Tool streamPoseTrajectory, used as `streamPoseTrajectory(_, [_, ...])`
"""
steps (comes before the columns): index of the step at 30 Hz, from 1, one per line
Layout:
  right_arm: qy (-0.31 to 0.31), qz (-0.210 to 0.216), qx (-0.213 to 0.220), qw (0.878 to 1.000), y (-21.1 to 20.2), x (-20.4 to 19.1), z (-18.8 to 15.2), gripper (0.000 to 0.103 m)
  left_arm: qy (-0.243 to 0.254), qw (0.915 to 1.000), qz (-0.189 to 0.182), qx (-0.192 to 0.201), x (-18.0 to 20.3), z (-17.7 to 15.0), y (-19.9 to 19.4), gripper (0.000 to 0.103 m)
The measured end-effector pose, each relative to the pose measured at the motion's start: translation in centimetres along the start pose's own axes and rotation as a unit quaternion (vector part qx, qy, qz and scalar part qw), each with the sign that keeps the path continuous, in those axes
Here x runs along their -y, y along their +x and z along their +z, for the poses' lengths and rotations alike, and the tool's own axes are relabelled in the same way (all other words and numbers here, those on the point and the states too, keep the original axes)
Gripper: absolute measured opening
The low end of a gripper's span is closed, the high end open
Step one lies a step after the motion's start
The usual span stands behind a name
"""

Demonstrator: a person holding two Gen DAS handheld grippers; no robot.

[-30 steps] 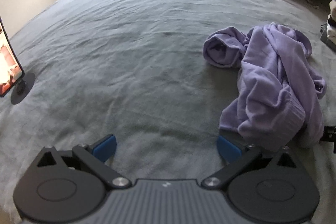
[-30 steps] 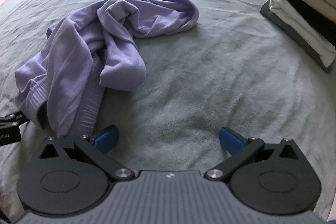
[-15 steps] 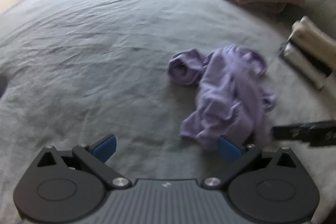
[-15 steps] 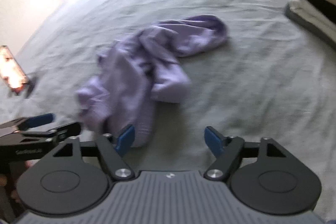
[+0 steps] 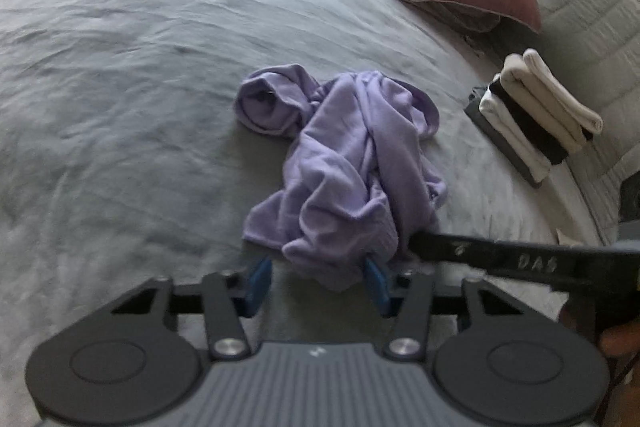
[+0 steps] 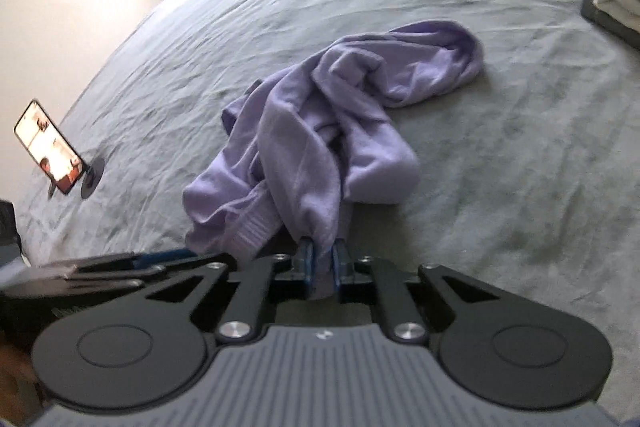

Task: Fold clothes
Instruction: 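Grasp the lavender garment with the right gripper while the left gripper grasps another edge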

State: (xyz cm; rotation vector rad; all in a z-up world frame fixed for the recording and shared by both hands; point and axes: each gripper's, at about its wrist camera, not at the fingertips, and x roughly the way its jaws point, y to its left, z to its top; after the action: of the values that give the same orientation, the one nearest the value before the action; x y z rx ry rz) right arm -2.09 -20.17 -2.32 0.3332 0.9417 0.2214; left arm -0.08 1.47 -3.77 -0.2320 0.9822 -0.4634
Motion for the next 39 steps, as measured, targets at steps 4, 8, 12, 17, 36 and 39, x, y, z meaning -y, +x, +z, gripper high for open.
streamPoseTrajectory(4, [0.014, -0.013, 0.018, 1.000, -1.2, 1.4, -0.1, 0.007, 0.007, 0.9996, 0.024, 0.010, 0.4, 0.2, 0.2, 0.009])
streamPoseTrajectory(8, [0.029, -0.024, 0.035, 0.999, -2.5, 2.9, -0.2, 0.007, 0.001, 0.9971, 0.063, 0.043, 0.1, 0.8, -0.9, 0.006])
streamPoseTrajectory(12, [0.042, -0.029, 0.044, 0.998, -3.8, 4.4, -0.4, 0.004, 0.004, 0.9899, 0.106, 0.093, -0.4, 1.7, -2.8, 0.005])
streamPoseTrajectory(17, [0.050, 0.004, 0.028, 0.998, -4.4, 4.9, -1.0, 0.004, -0.009, 0.9848, 0.126, 0.120, -1.5, 2.7, -4.2, 0.005])
streamPoseTrajectory(36, [-0.038, 0.152, -0.087, 0.984, -0.8, -3.4, -2.4, 0.004, 0.027, 0.9602, 0.221, 0.168, -5.8, 2.7, -9.5, 0.004])
streamPoseTrajectory(39, [-0.048, 0.173, -0.102, 0.978, 0.3, -5.2, -2.5, 0.003, 0.033, 0.9487, 0.253, 0.186, -6.5, 3.1, -9.9, 0.004])
